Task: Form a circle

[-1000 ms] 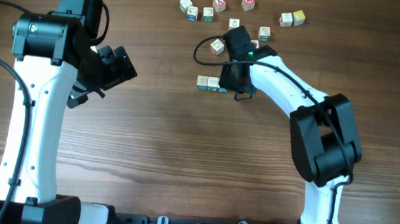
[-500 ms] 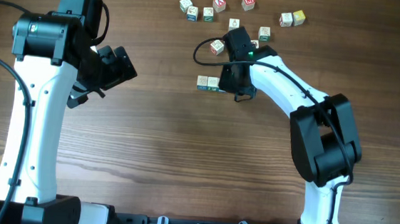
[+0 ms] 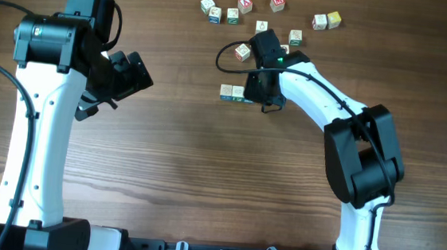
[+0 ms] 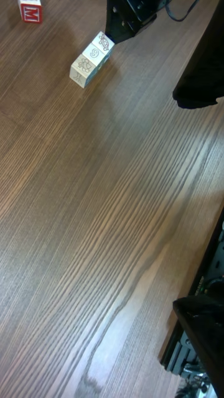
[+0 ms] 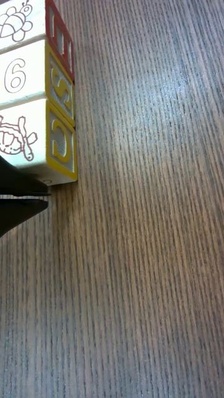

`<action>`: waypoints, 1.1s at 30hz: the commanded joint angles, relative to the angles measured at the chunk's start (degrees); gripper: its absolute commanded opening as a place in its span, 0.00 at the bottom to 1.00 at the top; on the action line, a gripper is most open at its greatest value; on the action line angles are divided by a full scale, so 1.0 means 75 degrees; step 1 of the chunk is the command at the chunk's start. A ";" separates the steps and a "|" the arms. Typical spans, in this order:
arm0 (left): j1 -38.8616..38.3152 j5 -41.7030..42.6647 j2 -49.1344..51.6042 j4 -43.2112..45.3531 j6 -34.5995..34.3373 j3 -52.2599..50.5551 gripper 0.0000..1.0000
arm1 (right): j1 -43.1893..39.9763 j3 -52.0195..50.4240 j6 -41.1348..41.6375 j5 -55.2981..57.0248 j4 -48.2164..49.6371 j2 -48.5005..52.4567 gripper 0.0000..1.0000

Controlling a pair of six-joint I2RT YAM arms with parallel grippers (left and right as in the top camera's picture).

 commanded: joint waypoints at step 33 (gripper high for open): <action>0.0006 0.0038 -0.0055 -0.0003 -0.0050 -0.0020 1.00 | 0.0277 0.0163 0.0527 0.0236 -0.0315 -0.2358 0.05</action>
